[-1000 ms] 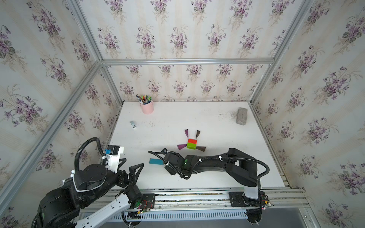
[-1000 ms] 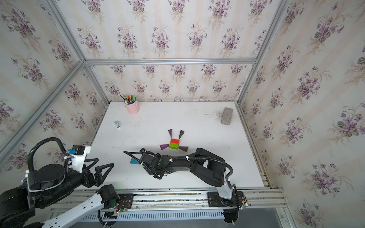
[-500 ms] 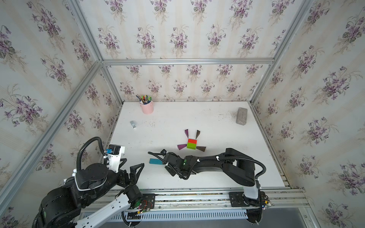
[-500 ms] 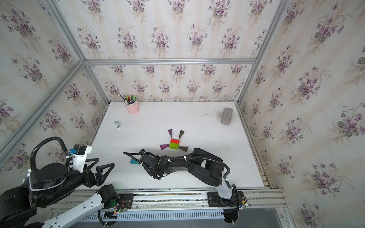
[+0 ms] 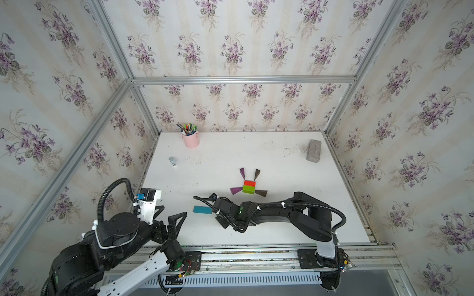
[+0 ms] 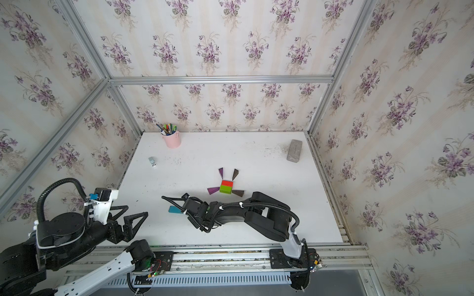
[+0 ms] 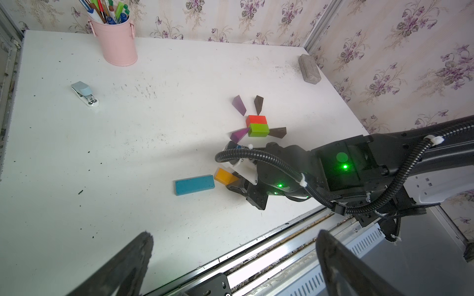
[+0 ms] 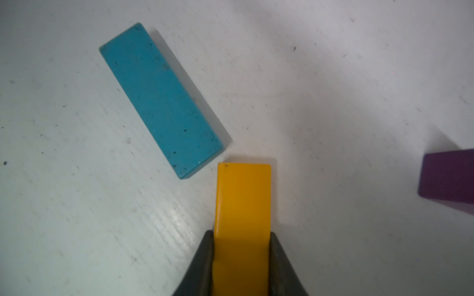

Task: Assemble a small pinwheel with building blocks
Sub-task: Pick up the building block from the center of the board.

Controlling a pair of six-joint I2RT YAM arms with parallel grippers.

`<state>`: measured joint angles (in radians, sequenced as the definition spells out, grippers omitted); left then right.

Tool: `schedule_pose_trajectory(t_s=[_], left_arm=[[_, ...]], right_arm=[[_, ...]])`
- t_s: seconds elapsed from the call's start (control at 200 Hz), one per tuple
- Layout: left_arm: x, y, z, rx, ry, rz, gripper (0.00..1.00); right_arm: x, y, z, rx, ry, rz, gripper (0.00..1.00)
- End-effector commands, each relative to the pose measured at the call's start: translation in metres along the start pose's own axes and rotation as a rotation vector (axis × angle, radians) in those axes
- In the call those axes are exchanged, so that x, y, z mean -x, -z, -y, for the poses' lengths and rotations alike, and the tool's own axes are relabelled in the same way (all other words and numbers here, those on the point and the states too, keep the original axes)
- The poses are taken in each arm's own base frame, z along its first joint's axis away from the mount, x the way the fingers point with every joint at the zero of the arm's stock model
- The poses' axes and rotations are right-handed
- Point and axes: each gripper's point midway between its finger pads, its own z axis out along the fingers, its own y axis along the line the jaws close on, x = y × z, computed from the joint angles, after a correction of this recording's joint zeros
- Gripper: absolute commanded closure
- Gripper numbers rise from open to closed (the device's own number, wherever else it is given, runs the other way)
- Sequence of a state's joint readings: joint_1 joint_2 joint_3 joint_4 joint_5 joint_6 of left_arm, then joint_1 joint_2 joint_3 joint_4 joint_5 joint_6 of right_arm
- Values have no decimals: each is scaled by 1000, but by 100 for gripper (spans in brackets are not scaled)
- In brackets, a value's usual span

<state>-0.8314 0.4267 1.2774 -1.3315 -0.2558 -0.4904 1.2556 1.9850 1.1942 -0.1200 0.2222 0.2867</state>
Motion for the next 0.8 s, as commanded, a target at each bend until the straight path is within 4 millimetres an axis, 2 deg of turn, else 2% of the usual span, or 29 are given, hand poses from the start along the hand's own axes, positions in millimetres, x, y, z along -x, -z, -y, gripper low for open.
schedule_pose_trajectory(t_s=[0.0,0.13,0.255,0.44,0.575,0.689,0.794], left_arm=[[2,1,-1,3,9,8,0],[2,-1,-1,8,6,11,0],[4,-5,4,-1,-1,1,0],[9,-15,12,-12,-32,-1,0],[4,-30,21,-44,-70,-16,0],[-3,-45,36,-124,-81,-23,0],[-12,-66,63,-265,-51,-28,0]], right_arm=[[-8,5,8,-20,-18,-25,75],[-12,14,16,-33,-40,-17,76],[-17,33,30,-75,-116,-8,76],[-35,67,58,-145,-285,17,75],[-52,79,77,-196,-406,-6,74],[-70,79,87,-219,-483,-44,74],[-82,77,91,-227,-543,-63,75]])
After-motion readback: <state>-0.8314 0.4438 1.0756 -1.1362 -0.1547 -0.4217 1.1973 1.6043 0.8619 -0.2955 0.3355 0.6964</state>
